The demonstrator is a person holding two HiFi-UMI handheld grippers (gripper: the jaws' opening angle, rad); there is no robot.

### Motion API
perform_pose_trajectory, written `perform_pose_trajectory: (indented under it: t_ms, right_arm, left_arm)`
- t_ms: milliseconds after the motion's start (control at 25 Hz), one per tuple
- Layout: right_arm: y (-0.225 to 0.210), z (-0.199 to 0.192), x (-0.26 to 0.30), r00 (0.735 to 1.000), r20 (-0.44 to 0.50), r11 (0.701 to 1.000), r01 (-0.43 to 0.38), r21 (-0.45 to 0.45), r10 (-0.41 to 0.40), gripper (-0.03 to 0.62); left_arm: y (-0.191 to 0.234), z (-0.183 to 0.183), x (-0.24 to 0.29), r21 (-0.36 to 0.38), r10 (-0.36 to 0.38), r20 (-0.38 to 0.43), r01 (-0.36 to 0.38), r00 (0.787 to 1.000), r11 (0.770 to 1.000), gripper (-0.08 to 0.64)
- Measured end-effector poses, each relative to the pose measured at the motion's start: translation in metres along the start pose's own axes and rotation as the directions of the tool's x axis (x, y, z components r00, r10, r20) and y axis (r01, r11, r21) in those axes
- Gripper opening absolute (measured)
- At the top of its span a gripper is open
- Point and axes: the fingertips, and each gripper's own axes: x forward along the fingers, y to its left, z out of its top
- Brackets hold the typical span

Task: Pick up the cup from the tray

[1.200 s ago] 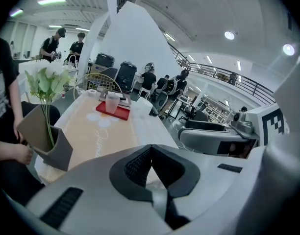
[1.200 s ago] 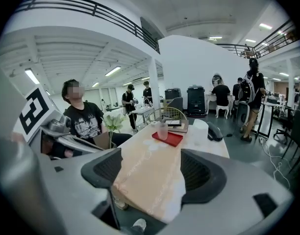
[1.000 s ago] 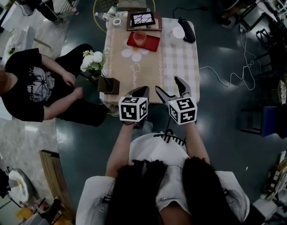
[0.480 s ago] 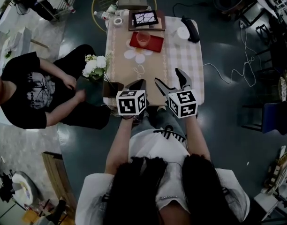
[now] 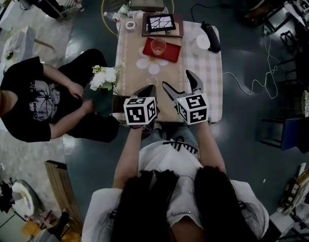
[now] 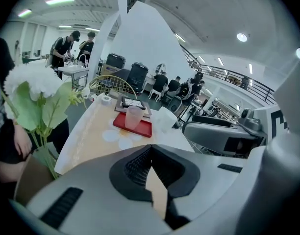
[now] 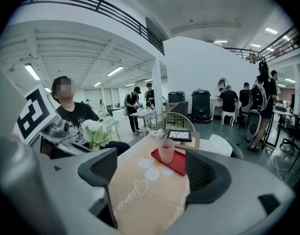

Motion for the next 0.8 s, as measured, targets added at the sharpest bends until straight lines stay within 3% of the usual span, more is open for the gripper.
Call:
perform_pose_trajectory:
  t_ms: [200, 440, 800]
  right_arm:
    - [-0.014, 0.006, 0.032, 1.000, -0.014, 1.000, -0.012, 0.015, 0.012, 0.419]
    - [-0.029, 0.011, 0.074, 0.997, -0.047, 0.998, -0.058, 0.039, 0.060, 0.420]
    - [-0.051, 0.014, 0.137, 0.990, -0.119, 0.997, -0.072, 0.006, 0.072, 0.420]
  left_arm:
    - [0.006, 0.005, 0.023, -0.025, 0.012, -0.037, -0.013, 0.999, 1.000, 0.005]
    - [0.024, 0.019, 0.049, -0.056, 0.092, -0.051, -0.095, 0.994, 0.994, 0.005]
    - [0.048, 0.043, 0.082, -0.117, 0.124, -0.063, -0.131, 0.990, 0.985, 0.005]
